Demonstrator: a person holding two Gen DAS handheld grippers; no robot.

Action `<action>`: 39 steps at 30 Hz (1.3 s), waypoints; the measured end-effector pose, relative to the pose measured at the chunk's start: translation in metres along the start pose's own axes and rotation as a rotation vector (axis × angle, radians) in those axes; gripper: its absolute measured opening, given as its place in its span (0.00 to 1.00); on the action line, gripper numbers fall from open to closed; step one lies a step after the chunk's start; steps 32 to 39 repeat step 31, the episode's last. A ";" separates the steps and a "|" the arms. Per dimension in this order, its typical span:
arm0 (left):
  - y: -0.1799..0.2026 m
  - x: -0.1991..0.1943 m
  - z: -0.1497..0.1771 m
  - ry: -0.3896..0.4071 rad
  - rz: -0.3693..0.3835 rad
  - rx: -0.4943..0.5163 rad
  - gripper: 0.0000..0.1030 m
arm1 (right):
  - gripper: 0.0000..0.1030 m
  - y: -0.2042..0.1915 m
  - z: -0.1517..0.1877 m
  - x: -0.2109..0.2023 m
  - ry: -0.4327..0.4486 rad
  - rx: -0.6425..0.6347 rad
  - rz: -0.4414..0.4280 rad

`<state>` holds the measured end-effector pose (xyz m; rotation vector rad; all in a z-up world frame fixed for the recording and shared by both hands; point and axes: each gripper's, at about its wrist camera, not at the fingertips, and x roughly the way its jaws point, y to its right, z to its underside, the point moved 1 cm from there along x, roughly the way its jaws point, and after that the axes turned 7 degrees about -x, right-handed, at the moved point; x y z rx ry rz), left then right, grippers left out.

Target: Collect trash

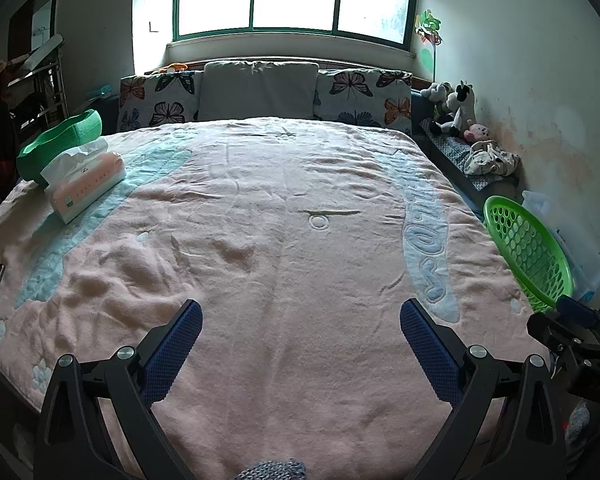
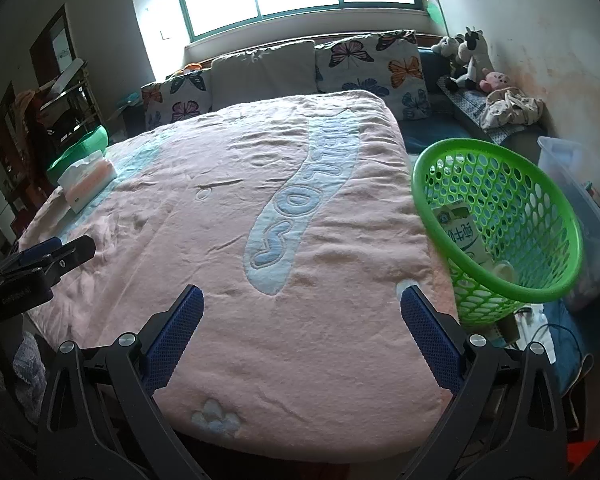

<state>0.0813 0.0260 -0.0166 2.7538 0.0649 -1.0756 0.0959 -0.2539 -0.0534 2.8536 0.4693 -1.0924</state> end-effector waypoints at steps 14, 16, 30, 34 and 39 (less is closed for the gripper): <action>0.002 0.002 0.004 -0.006 0.002 0.003 0.93 | 0.95 0.001 0.001 -0.001 -0.002 0.002 0.000; 0.002 0.003 0.004 -0.008 0.004 0.001 0.93 | 0.95 0.001 0.001 0.000 -0.002 0.003 0.000; 0.003 0.005 0.003 -0.007 -0.008 0.008 0.93 | 0.95 0.000 0.005 0.003 -0.008 0.006 0.002; 0.003 0.004 0.003 -0.006 -0.009 0.008 0.93 | 0.95 0.000 0.005 0.003 -0.009 0.006 0.002; 0.003 0.004 0.003 -0.006 -0.009 0.008 0.93 | 0.95 0.000 0.005 0.003 -0.009 0.006 0.002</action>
